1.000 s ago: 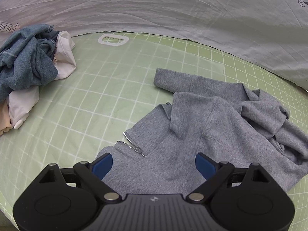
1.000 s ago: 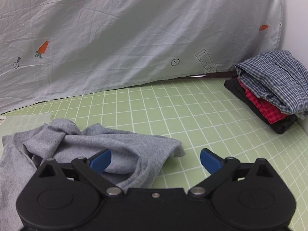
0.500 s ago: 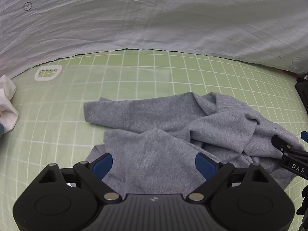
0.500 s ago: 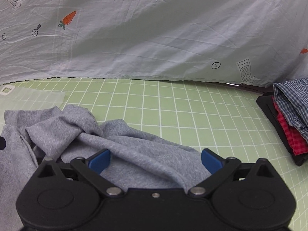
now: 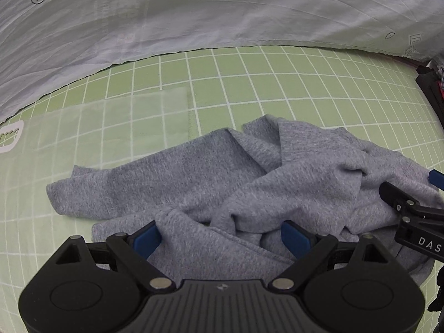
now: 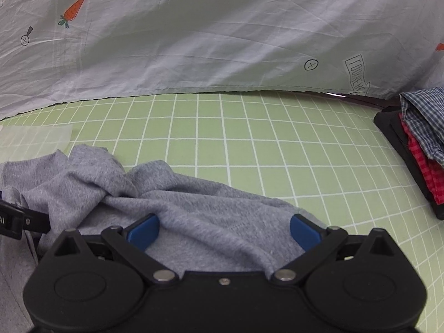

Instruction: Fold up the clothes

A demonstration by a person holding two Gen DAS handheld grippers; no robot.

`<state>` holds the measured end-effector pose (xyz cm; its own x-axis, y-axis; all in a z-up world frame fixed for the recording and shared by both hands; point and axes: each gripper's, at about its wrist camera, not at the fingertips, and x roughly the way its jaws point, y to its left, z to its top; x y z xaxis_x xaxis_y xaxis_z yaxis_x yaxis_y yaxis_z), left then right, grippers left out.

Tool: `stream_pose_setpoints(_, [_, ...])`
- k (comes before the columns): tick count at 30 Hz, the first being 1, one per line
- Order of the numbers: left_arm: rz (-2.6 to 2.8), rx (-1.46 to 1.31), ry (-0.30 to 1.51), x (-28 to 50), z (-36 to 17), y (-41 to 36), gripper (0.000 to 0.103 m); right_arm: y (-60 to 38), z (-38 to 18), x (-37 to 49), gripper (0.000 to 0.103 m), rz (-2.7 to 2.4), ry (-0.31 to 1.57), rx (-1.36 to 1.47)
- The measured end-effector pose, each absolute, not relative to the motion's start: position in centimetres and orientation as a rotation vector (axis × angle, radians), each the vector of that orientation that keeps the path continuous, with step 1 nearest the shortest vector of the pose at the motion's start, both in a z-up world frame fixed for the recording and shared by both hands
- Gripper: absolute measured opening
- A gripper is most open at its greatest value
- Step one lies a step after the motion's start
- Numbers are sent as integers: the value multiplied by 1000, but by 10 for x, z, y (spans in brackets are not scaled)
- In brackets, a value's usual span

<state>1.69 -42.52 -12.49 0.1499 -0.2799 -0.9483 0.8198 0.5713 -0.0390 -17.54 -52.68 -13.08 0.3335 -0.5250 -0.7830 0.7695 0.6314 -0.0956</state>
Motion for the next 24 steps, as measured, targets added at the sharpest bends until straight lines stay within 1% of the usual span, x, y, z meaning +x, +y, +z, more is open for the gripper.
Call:
stream_pose_setpoints(4, [-854, 593, 1153, 18, -123, -429, 93, -525, -130, -174, 102, -867, 887, 316])
stream_pose_setpoints(12, [-960, 666, 1012, 2, -100, -444, 93, -529, -131, -176, 102, -862, 882, 342])
stream_pose_setpoints(17, [-1093, 645, 1104, -7, -116, -450, 93, -525, -127, -176, 99, -837, 873, 307])
stream_pose_setpoints(20, [-1111, 628, 1136, -14, -128, -456, 93, -522, -124, -175, 91, -791, 872, 285])
stream_pose_setpoints(22, [-1095, 661, 1119, -18, -133, -460, 91, -522, -124, -175, 73, -757, 871, 313])
stream_pose_setpoints(23, [-1092, 654, 1119, -18, -134, -460, 88, -522, -123, -175, 69, -737, 870, 326])
stream_pose_setpoints(24, [-1089, 646, 1118, -18, -136, -459, 82, -521, -123, -175, 60, -719, 869, 334])
